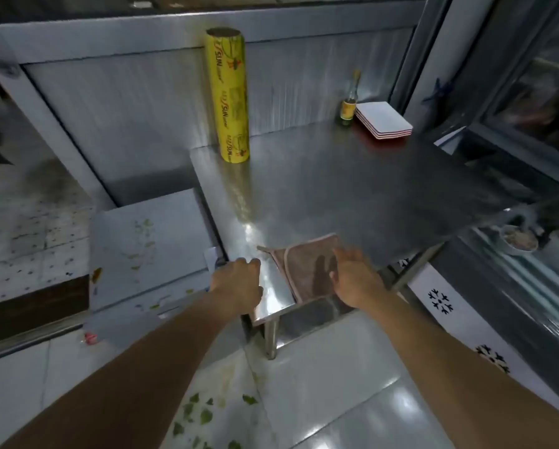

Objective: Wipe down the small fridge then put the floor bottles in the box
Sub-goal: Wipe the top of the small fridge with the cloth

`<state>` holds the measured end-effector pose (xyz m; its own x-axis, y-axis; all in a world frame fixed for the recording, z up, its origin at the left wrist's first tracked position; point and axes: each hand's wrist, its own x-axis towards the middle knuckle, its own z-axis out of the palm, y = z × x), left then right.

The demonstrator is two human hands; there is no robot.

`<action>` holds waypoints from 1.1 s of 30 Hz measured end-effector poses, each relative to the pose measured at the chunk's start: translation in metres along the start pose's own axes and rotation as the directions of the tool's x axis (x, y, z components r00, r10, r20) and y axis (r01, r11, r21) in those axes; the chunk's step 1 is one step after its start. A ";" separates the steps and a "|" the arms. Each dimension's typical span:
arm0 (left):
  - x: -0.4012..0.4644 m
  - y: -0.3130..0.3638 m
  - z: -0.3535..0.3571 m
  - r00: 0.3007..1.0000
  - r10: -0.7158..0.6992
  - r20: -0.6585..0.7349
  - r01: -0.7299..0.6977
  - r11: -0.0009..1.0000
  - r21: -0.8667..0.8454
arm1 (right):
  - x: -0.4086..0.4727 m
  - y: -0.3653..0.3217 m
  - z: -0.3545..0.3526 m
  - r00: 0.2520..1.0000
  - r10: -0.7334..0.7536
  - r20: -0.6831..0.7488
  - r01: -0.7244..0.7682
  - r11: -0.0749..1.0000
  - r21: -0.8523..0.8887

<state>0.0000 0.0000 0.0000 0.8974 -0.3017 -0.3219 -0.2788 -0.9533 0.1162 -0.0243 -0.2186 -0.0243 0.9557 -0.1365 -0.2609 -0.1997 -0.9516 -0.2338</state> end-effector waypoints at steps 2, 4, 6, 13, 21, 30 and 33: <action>0.018 -0.008 0.001 0.999 -0.004 -0.032 0.005 1.000 0.021 | 0.018 -0.001 0.003 0.998 0.052 -0.040 -0.053 0.999 -0.010; 0.031 -0.016 0.006 0.998 -0.002 -0.057 0.004 0.999 0.041 | 0.030 0.000 0.006 0.993 0.103 -0.051 -0.104 0.994 -0.014; 0.038 -0.019 0.010 0.998 0.013 -0.069 -0.011 0.999 0.032 | 0.038 0.000 0.012 0.989 0.143 -0.038 -0.143 0.990 -0.008; 0.038 -0.025 0.018 0.996 0.027 -0.082 -0.026 1.000 0.016 | 0.046 -0.013 0.022 0.969 0.243 -0.044 -0.238 0.967 0.095; -0.006 -0.028 0.003 0.998 -0.035 -0.045 0.024 0.975 -0.222 | 0.016 -0.050 -0.017 0.992 -0.036 -0.123 0.077 0.936 0.343; -0.097 -0.057 -0.032 0.958 -0.285 -0.015 0.238 0.825 -0.513 | -0.027 -0.150 -0.075 0.903 -0.418 -0.095 0.410 0.776 0.479; -0.123 -0.074 -0.047 0.918 -0.396 0.024 0.297 0.648 -0.702 | -0.044 -0.189 -0.085 0.870 -0.482 -0.104 0.440 0.664 0.604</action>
<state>-0.0738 0.1083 0.0750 0.9262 0.0997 -0.3637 0.3259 -0.6967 0.6390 -0.0105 -0.0564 0.1106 0.9503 0.3108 -0.0171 0.1570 -0.5259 -0.8359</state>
